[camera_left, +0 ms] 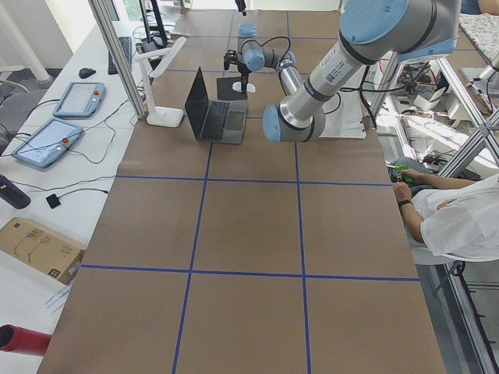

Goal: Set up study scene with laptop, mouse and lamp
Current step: 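Move the held white mouse with the left gripper over the mouse pad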

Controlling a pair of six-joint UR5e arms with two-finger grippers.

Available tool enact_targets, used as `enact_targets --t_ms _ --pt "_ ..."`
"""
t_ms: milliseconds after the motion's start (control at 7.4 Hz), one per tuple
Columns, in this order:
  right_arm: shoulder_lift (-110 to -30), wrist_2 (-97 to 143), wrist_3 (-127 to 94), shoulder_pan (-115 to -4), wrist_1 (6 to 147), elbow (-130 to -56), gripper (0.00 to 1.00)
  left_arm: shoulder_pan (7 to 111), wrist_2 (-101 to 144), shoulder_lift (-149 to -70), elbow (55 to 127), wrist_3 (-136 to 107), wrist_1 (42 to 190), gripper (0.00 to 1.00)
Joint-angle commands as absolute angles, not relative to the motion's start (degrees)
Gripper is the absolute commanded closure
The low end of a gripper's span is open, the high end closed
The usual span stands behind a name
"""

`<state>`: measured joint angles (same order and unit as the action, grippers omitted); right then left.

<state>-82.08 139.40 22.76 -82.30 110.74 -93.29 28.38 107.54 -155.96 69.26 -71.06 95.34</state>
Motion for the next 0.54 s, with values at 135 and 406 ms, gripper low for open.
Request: enact_targets --t_ms 135,406 --pt "-82.0 140.5 22.8 -82.2 110.7 -92.8 0.01 28.0 103.3 -169.6 48.4 -72.2 99.6 0.31" --pt "-81.7 140.9 22.8 -81.9 110.7 -92.3 0.01 27.7 101.8 -173.0 39.1 -74.3 105.7 0.31"
